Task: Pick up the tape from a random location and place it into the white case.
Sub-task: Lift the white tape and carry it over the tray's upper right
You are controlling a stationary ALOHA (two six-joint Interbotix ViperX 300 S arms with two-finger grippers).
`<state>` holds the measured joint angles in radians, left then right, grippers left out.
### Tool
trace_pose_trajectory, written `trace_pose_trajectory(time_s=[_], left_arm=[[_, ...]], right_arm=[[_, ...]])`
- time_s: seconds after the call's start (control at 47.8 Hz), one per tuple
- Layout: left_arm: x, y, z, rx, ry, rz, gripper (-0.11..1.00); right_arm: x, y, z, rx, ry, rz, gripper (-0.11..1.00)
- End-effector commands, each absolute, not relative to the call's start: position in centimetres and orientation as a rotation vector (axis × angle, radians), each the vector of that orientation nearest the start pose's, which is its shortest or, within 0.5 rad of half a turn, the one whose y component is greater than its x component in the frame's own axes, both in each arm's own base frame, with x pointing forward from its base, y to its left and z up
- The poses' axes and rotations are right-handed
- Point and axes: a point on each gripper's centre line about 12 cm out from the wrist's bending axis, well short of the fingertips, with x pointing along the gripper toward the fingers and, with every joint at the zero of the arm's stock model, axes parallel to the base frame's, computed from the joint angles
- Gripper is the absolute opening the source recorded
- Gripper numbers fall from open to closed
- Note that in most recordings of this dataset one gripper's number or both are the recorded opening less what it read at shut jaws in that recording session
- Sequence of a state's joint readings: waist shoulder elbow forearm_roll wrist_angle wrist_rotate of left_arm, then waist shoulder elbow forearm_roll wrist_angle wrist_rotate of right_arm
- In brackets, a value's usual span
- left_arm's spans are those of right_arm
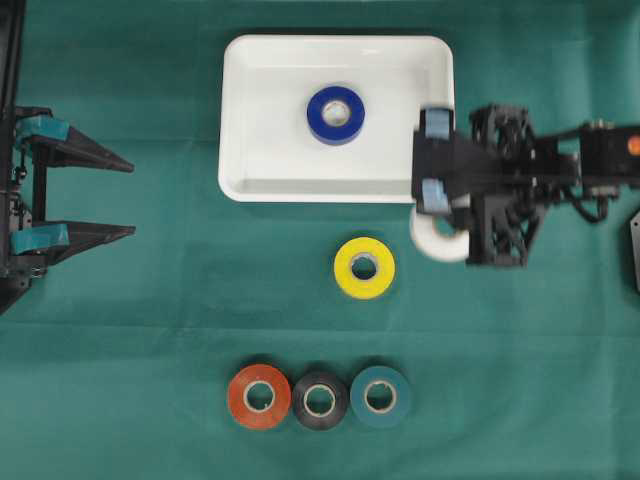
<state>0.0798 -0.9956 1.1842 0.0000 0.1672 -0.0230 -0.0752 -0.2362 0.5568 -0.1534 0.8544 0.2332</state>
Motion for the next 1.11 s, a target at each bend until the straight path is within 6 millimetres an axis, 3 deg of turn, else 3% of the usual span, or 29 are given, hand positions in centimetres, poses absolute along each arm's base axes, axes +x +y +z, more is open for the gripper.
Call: trace_pose_trajectory(time_s=[0.0, 0.649, 0.9, 1.088], left_arm=[[18.8, 1.4, 24.8, -0.039, 0.342, 0.080, 0.89], [18.8, 1.5, 24.8, -0.038, 0.344, 0.081, 0.90], [18.8, 1.4, 24.8, -0.037, 0.343, 0.080, 0.90], [18.8, 1.4, 24.8, -0.039, 0.342, 0.080, 0.90]], right_arm=[[31.9, -5.3, 24.8, 0.106, 1.099, -0.287, 0.33], [28.1, -16.5, 25.5, 0.212, 1.080, -0.621, 0.33], [27.6, -17.4, 25.6, 0.232, 1.074, -0.648, 0.33], [28.7, -17.7, 25.7, 0.235, 1.054, -0.638, 0.33]])
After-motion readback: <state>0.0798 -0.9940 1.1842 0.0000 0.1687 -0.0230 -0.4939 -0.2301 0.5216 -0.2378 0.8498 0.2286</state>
